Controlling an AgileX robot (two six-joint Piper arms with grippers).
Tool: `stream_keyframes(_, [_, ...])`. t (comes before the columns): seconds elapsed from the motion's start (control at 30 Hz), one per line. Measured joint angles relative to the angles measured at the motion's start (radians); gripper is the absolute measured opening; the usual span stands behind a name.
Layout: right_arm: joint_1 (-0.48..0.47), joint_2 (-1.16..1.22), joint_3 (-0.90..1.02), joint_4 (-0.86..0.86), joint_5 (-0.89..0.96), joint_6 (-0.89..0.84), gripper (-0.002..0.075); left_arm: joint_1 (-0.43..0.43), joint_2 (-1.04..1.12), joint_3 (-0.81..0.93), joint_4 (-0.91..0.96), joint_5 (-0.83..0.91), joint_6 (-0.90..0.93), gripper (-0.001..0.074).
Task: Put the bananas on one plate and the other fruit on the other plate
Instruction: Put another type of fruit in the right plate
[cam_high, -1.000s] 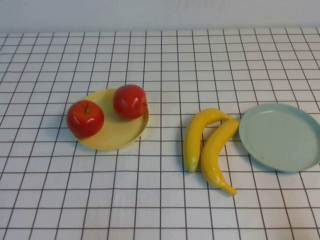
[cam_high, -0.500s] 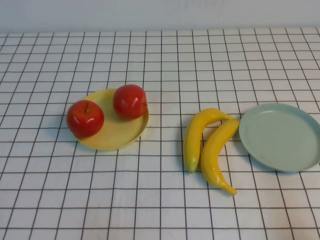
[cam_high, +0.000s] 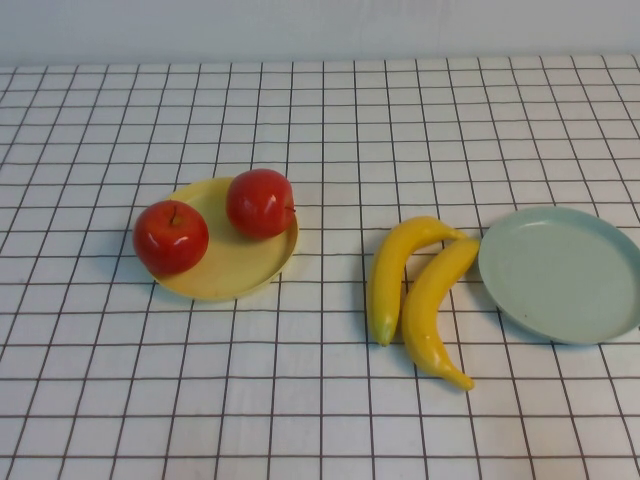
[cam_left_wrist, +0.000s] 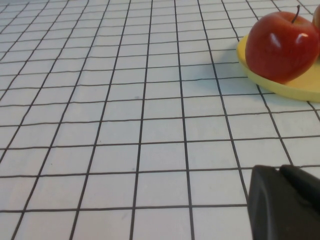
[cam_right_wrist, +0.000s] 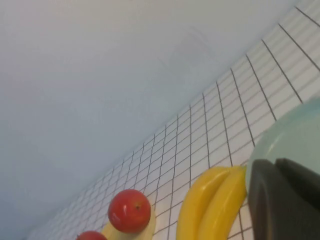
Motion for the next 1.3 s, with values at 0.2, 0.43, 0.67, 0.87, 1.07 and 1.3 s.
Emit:
stream_keyframes(0.2, [0.000, 0.226, -0.249, -0.245, 0.128, -0.118, -0.0016, 0.000, 0.000, 0.000, 0.000, 0.000, 0.000, -0.0004])
stream_keyframes(0.43, [0.002, 0.599, -0.477, -0.506, 0.231, -0.130, -0.0016, 0.000, 0.000, 0.000, 0.000, 0.002, 0.000, -0.0004])
stream_keyframes(0.67, [0.083, 0.890, -0.705, -0.605, 0.512, -0.073, -0.0016, 0.000, 0.000, 0.000, 0.000, 0.002, 0.000, -0.0004])
stream_keyframes(0.87, [0.146, 1.169, -0.917, -0.626, 0.790, -0.072, -0.0016, 0.000, 0.000, 0.000, 0.000, 0.002, 0.000, -0.0004])
stream_keyframes(1.07, [0.302, 1.392, -1.092, -0.768, 0.850, 0.048, -0.0016, 0.000, 0.000, 0.000, 0.000, 0.002, 0.000, -0.0004])
stream_keyframes(1.3, [0.400, 1.656, -1.298, -0.800, 0.883, 0.194, 0.0013, 0.000, 0.000, 0.000, 0.000, 0.002, 0.000, -0.0004])
